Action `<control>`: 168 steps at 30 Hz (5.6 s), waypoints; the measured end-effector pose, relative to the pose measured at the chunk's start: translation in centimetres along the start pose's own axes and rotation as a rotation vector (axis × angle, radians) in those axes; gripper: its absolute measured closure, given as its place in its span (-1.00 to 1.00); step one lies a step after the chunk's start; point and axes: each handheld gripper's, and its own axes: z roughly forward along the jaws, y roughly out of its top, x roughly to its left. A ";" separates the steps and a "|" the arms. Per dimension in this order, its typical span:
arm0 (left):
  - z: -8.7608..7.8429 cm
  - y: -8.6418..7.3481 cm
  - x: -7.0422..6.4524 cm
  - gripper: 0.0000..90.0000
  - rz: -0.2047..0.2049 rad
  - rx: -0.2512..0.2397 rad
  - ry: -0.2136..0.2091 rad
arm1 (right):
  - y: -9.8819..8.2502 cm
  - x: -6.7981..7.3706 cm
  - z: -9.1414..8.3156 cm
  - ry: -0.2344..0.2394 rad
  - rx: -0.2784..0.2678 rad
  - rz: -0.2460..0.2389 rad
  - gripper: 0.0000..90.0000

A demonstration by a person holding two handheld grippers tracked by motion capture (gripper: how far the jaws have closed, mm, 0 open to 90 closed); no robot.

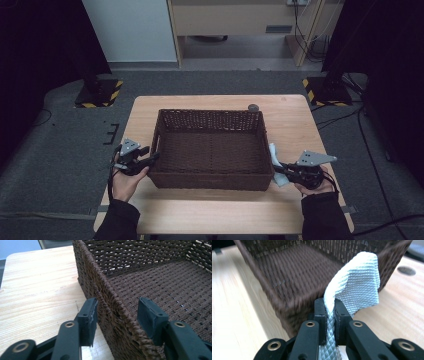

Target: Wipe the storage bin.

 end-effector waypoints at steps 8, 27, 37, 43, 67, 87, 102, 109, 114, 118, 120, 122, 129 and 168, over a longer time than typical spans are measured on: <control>-0.9 -0.1 -0.2 0.04 -0.007 -0.014 -0.023 | -2.6 0.2 2.0 0.021 0.169 0.013 0.87; -0.6 -0.4 -0.6 0.39 -0.036 0.036 -0.016 | -2.2 1.5 -0.2 0.024 0.095 -0.001 0.87; -0.3 -0.2 -0.5 0.45 -0.057 0.038 0.004 | -1.8 1.7 -0.5 0.009 0.072 -0.011 0.86; 0.0 0.0 -0.4 0.47 -0.057 0.041 0.015 | -0.6 2.3 -2.0 0.022 -0.021 -0.024 0.87; 0.0 0.0 -0.2 0.44 -0.057 0.034 -0.002 | -2.1 3.5 -1.4 0.046 0.087 -0.014 0.86; 0.0 -0.3 0.2 0.39 -0.083 0.020 -0.032 | -3.6 -0.3 -1.9 -0.177 0.153 0.168 0.86; 0.1 -0.4 0.5 0.36 -0.097 0.008 -0.057 | -5.8 -2.8 -0.1 -0.255 0.279 0.233 0.76; 0.1 -0.4 0.5 0.35 -0.101 0.011 -0.063 | -5.1 -2.5 -0.7 -0.294 0.214 0.205 0.38; 0.1 -0.4 0.5 0.35 -0.094 0.013 -0.062 | -4.0 -2.7 -1.9 -0.335 0.107 0.201 0.22; 0.1 -0.3 0.5 0.36 -0.092 0.015 -0.065 | -2.6 -2.5 -2.2 -0.331 0.049 0.212 0.20; 0.1 -0.3 0.5 0.36 -0.083 0.019 -0.059 | -1.9 -2.2 -2.1 -0.316 0.028 0.214 0.19; 0.2 -0.2 0.4 0.36 -0.077 0.025 -0.056 | -1.1 -1.7 -1.9 -0.307 0.004 0.214 0.18; 0.4 -0.1 0.6 0.38 -0.082 0.024 -0.062 | 1.7 -0.6 -0.4 -0.278 -0.042 0.189 0.10; -1.2 0.3 0.2 -0.03 -0.050 -0.036 0.001 | 3.8 0.6 4.9 -0.290 0.025 0.169 0.24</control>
